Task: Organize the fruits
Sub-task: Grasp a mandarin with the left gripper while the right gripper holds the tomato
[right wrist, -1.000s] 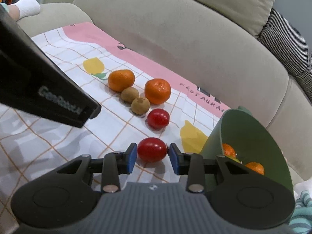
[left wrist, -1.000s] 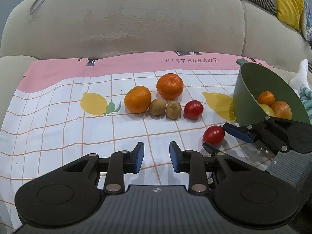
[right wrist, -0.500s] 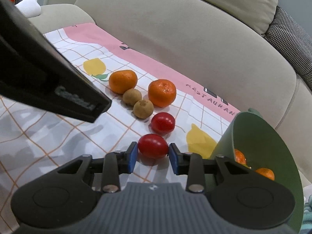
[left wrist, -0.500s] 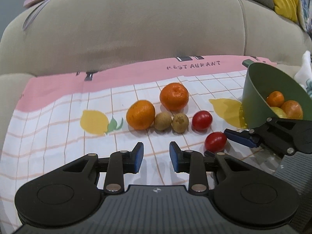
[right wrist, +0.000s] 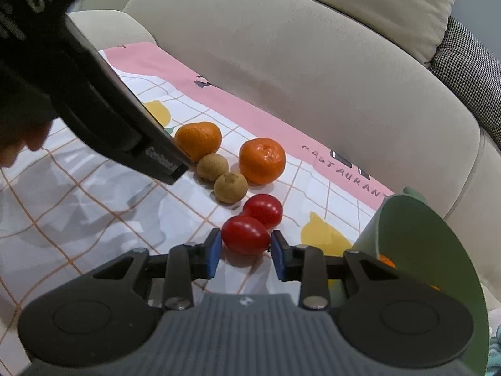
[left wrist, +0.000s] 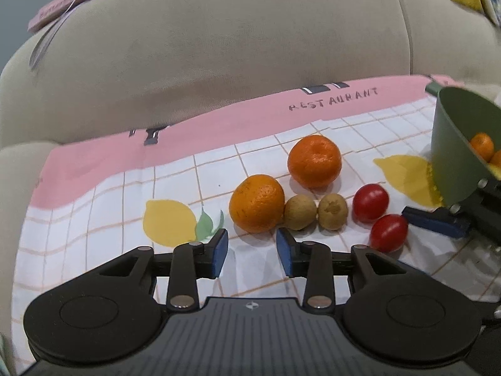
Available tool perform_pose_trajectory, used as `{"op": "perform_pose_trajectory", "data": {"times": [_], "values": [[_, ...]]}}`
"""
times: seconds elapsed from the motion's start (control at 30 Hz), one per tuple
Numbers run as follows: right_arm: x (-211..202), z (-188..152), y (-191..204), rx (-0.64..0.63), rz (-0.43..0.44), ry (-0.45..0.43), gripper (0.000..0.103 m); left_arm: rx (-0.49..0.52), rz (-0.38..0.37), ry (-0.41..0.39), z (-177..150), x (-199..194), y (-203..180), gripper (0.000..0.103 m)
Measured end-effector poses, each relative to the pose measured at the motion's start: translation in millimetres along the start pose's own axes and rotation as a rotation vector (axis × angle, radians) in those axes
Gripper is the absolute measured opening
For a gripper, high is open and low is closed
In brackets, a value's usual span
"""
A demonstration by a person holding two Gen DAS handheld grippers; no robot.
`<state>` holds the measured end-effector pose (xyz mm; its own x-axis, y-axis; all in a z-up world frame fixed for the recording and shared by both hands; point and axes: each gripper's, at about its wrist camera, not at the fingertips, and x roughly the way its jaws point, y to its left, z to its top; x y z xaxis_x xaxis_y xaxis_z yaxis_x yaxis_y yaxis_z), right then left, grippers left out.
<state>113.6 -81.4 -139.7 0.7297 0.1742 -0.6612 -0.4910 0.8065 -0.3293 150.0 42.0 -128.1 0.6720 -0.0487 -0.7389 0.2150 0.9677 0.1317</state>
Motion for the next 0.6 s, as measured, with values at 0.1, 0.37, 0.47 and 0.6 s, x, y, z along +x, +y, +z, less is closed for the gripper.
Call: {"op": "perform_pose_trajectory", "data": {"times": [0.1,0.37,0.47,0.6], "values": [[0,-1,-1,0.002,0.003,-0.002,0.031,0.086,0.017,-0.015,1,2,-7,0.054],[-2,0,-1,0.016,0.020,0.004,0.031,0.273,0.059,-0.051,4,14,-25,0.058],[-1,0,-3,0.020,0.028,0.006,0.031,0.291,0.062,-0.057,7,19,-26,0.058],[-1,1,-3,0.023,0.036,0.011,0.032,0.251,0.042,-0.058,7,21,-22,0.051]]}}
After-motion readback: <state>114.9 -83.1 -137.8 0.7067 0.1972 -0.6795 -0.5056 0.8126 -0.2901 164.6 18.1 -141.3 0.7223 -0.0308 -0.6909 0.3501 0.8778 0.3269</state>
